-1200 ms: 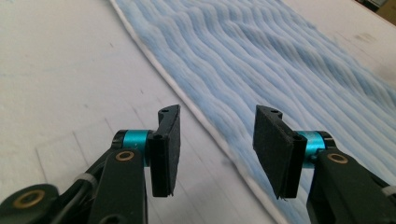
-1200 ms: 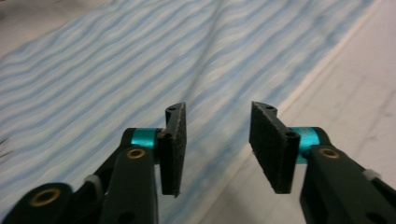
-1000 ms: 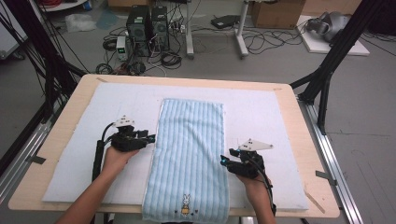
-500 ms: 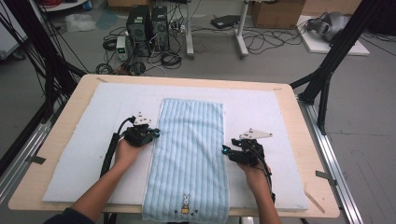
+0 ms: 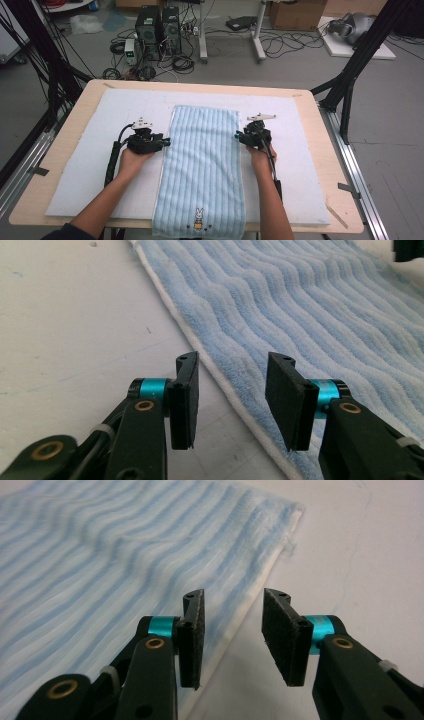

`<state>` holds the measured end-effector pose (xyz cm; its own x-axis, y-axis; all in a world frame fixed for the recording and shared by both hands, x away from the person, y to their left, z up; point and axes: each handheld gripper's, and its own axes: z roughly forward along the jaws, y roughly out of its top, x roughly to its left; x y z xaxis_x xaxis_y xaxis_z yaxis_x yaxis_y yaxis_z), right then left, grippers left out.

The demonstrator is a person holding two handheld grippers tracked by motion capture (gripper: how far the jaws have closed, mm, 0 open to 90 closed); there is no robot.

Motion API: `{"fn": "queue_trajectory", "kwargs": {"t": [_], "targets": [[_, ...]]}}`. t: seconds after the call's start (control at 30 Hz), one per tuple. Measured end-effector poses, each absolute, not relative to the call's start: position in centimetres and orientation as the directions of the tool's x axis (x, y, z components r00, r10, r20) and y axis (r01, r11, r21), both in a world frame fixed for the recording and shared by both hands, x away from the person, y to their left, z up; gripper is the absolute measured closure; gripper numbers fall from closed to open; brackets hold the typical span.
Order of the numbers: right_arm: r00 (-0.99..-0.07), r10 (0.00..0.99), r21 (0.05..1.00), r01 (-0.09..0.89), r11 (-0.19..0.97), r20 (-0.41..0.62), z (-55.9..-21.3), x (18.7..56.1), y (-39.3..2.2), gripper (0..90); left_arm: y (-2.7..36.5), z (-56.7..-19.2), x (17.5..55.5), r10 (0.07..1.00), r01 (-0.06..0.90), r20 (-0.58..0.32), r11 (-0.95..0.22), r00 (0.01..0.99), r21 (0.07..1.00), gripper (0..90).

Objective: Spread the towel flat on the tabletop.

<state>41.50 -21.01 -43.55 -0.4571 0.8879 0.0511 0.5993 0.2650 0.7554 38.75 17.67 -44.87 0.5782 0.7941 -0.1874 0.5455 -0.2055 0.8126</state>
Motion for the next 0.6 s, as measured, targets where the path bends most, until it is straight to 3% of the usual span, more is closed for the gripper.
{"fn": "queue_trajectory", "kwargs": {"t": [0.13, 0.23, 0.43, 0.6], "targets": [[-0.443, 0.896, 0.720, 0.632, 0.285, 0.035, -44.3, 43.3, -20.3, 68.0, 17.5, -45.1, 38.9, 0.794, 0.555, -0.199, -0.200, 0.575, 0.807, 57.1], [-0.451, 0.891, 0.722, 0.632, 0.283, 0.046, -44.4, 44.4, -20.2, 86.4, 17.6, -45.1, 38.9, 0.798, 0.556, -0.206, -0.186, 0.566, 0.810, 57.2], [-0.411, 0.910, 0.716, 0.619, 0.323, -0.054, -44.2, 45.4, -19.5, 86.5, 17.8, -45.1, 39.2, 0.814, 0.561, -0.216, -0.156, 0.539, 0.813, 57.5], [-0.393, 0.919, 0.732, 0.622, 0.278, -0.015, -44.1, 45.2, -19.8, 70.6, 18.0, -45.1, 40.3, 0.825, 0.567, -0.229, -0.130, 0.517, 0.814, 57.3]]}}
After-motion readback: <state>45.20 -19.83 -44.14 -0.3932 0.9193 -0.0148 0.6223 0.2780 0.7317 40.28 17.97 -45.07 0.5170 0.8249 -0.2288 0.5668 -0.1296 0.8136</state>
